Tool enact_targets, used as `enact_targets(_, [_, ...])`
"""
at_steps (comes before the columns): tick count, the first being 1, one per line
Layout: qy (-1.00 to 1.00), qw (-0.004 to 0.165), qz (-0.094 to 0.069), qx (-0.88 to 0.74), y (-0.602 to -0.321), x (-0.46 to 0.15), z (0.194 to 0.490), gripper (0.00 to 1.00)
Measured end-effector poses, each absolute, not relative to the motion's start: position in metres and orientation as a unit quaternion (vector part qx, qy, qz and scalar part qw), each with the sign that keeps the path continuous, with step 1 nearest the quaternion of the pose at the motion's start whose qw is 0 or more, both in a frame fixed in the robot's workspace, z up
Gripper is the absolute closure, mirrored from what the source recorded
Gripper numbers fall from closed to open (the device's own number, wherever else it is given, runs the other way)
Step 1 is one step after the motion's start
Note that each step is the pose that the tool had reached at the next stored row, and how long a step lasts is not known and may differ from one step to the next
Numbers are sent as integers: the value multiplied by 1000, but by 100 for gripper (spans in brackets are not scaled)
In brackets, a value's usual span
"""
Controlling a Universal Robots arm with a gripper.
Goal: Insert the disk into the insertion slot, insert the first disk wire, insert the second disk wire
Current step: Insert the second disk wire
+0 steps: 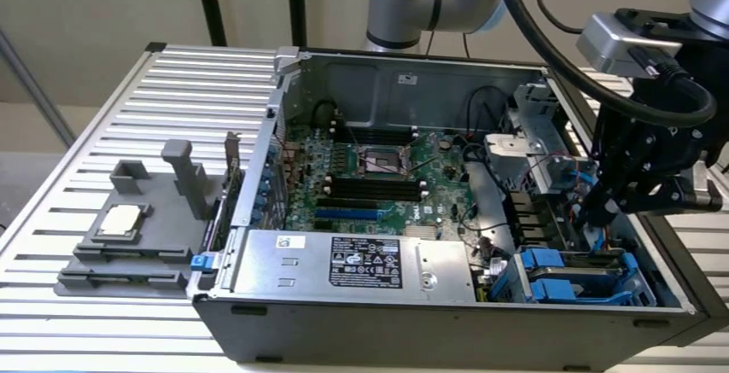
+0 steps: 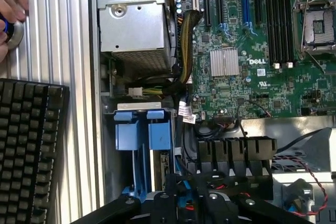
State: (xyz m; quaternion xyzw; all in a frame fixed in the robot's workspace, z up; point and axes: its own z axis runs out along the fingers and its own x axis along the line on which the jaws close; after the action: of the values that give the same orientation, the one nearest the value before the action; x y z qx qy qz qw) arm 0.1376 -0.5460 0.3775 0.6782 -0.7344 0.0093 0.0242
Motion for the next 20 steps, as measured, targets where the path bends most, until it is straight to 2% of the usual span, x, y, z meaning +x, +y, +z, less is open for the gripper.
enact_targets(1, [-734,25,10,678,-546,138,377,76])
enact_targets(2, [-734,26,11,678,-545,138,377,82])
enact_targets(4, [-734,26,11,678,-545,138,377,83])
enact_targets(12, [-733,26,11,679,-546,122,377,83])
enact_targets(20, [-733,17,4,680,-563,122,369,83])
